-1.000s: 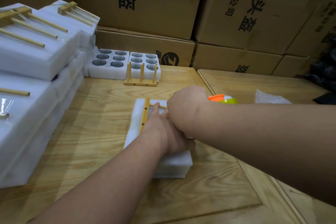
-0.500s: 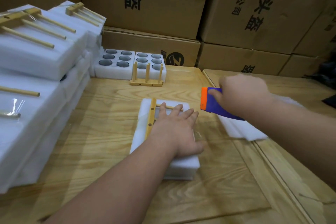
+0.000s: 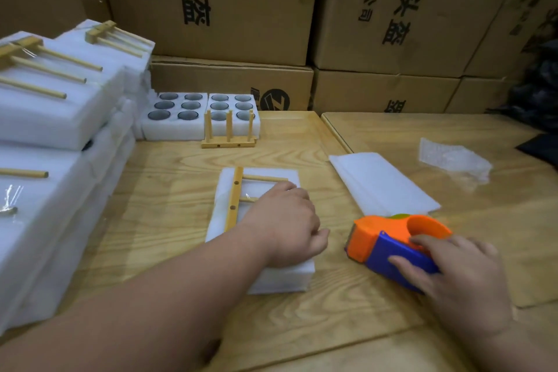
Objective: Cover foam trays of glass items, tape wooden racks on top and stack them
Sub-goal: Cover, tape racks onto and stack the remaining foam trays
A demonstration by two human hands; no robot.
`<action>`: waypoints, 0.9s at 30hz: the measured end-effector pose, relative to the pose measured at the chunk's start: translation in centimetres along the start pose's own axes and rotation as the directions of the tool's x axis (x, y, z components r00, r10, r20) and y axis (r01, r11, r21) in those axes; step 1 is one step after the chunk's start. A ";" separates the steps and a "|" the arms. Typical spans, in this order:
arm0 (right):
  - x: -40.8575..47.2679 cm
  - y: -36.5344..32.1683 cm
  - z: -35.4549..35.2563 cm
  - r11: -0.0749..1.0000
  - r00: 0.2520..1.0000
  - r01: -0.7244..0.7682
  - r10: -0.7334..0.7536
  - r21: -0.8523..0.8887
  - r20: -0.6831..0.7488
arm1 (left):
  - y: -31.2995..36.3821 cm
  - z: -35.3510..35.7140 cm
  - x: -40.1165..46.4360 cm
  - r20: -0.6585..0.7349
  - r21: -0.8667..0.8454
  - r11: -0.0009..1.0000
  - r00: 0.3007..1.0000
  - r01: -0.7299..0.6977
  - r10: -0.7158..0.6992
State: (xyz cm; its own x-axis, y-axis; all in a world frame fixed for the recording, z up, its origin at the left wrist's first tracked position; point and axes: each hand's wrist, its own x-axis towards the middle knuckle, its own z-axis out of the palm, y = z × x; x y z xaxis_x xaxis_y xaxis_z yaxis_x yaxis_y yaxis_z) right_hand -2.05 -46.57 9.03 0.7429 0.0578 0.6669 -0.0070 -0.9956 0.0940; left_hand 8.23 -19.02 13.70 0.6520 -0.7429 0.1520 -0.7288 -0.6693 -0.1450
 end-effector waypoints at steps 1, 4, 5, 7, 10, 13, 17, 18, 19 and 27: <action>-0.5 0.1 0.3 1.000 1.000 -0.016 0.016 0.002 -0.007 | 0.0 -0.3 0.2 0.042 0.028 0.999 0.999 -0.016 0.015; -1.7 0.1 1.0 0.996 0.996 -0.063 0.067 0.069 -0.061 | 0.1 -0.9 0.7 0.165 0.087 0.995 0.985 -0.054 0.039; -2.0 0.1 1.1 0.991 0.994 -0.079 0.087 0.107 -0.071 | 0.2 -1.1 0.8 0.199 0.106 0.992 0.979 -0.066 0.044; -2.3 0.1 1.1 0.968 0.984 -0.150 0.166 0.201 -0.062 | 0.2 -1.3 1.2 0.255 0.148 0.984 0.965 -0.100 0.060; -2.1 0.3 0.8 0.901 0.946 -0.304 0.323 0.308 -0.010 | 0.1 -1.6 1.9 0.313 0.181 0.970 0.944 -0.165 0.103; -1.9 0.5 0.6 0.855 0.929 -0.341 0.370 0.391 0.003 | 0.1 -1.7 2.5 0.332 0.196 0.956 0.932 -0.221 0.147; -2.2 0.8 1.0 0.838 0.929 -0.331 0.370 0.435 -0.006 | 0.3 -1.8 3.1 0.420 0.177 0.968 0.903 -0.178 0.090; -2.2 0.8 1.0 0.834 0.929 -0.329 0.370 0.443 -0.005 | 0.4 -1.9 3.2 0.429 0.174 0.968 0.899 -0.179 0.089; -2.2 0.9 1.1 0.828 0.928 -0.332 0.373 0.452 -0.001 | 0.4 -2.0 3.3 0.436 0.173 0.966 0.895 -0.190 0.098; -2.6 1.7 1.9 0.752 0.901 -0.368 0.433 0.547 0.010 | 0.0 -4.2 3.4 0.300 -0.080 0.995 0.950 -0.067 0.088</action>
State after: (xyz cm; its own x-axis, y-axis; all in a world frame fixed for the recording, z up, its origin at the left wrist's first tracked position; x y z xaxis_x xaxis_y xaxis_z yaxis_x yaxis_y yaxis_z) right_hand -2.71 -48.52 6.09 0.6732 -0.3798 0.6344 0.0876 -0.8109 -0.5785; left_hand 9.57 -21.47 18.28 0.6178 -0.7696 -0.1615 -0.7853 -0.6144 -0.0763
